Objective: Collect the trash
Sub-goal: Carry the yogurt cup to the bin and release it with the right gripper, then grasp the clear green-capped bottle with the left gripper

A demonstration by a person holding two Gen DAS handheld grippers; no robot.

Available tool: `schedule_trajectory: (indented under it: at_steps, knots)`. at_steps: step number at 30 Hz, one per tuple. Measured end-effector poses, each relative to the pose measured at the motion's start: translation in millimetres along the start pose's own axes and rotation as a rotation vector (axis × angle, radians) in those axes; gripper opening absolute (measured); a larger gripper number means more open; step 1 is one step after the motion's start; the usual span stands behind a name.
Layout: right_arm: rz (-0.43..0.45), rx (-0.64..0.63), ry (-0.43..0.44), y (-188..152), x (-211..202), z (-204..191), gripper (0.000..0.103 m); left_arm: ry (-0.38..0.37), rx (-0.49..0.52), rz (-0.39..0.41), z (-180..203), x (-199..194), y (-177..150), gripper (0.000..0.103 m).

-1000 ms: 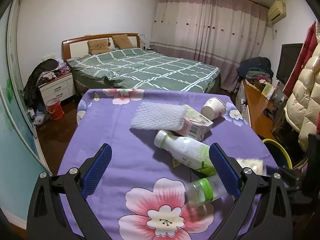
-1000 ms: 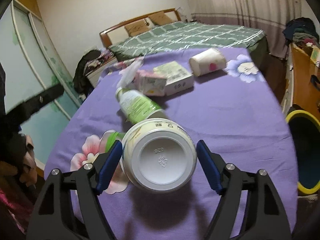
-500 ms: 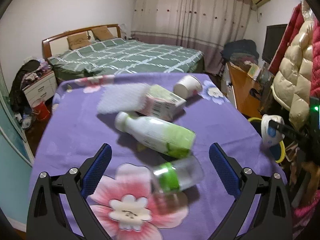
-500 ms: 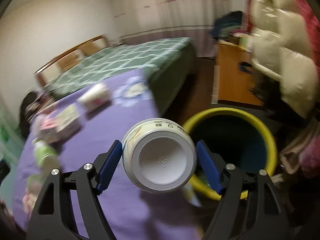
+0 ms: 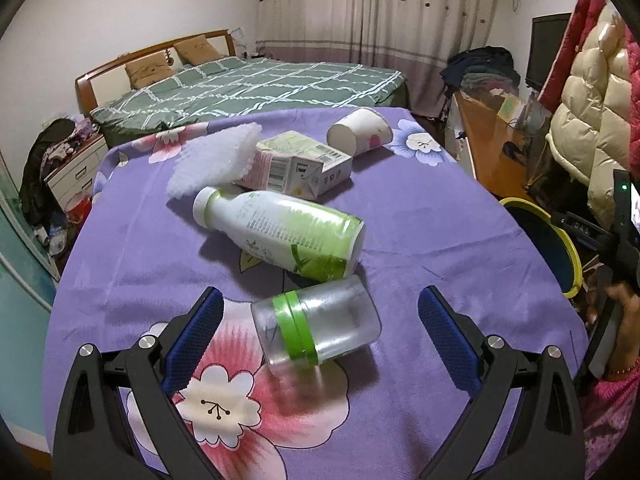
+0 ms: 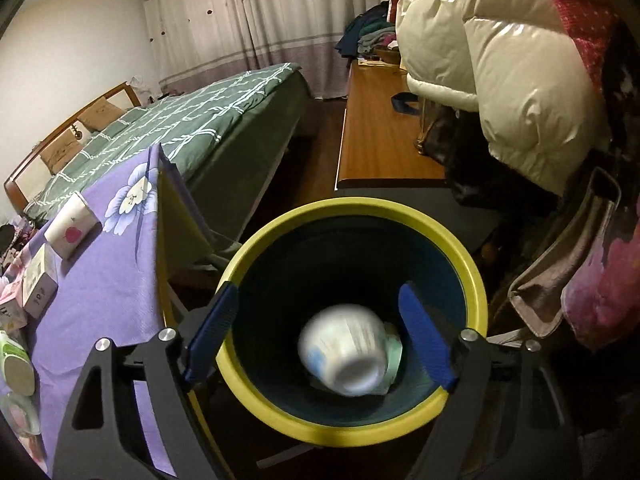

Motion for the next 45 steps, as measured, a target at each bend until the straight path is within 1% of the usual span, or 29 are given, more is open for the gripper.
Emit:
schedule_trajectory:
  at_steps: [5,9,15,19,21,24,26,31,36,39,45]
  knots:
    - [-0.001,0.006,0.019,-3,-4,-3,0.079,0.041,-0.02,-0.034,-8,6,-8,0.096]
    - [-0.003,0.007,0.027,-3,-5,-8,0.079,0.052,-0.042,-0.06,-14,12,-14,0.096]
    - [-0.006,0.006,0.04,-4,-10,-12,0.079,0.014,-0.055,-0.107,-7,26,-22,0.096]
    - [-0.009,0.002,0.05,-6,-11,-14,0.079,0.015,-0.076,-0.137,-6,39,-26,0.096]
    - [-0.01,0.0,0.053,-7,-11,-15,0.079,0.019,-0.091,-0.138,-8,42,-28,0.096]
    - [-0.011,0.001,0.053,-7,-11,-15,0.079,0.013,-0.102,-0.134,-10,44,-28,0.078]
    - [-0.01,0.002,0.054,-7,-11,-15,0.079,0.003,-0.097,-0.138,-10,45,-28,0.078]
    - [-0.002,0.007,0.053,-7,-15,-13,0.079,-0.034,-0.069,-0.138,-2,38,-27,0.078]
    - [0.017,0.023,0.039,-4,-21,-4,0.079,-0.087,-0.037,-0.128,19,26,-23,0.078]
    - [0.023,0.035,0.035,-2,-23,4,0.079,-0.133,-0.011,-0.129,38,22,-21,0.078]
    - [0.042,0.044,0.015,0,-30,17,0.079,-0.252,0.074,-0.154,91,24,-23,0.078]
Point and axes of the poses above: each gripper's, at about its wrist camera, not at the fingertips, and x roughly the way its jaws point, z to its right, y to its top, the point moved 3 cm from there along x, roughly the way its jaws point, and after that the axes turned 11 degrees about z, right-handed, at the moved point
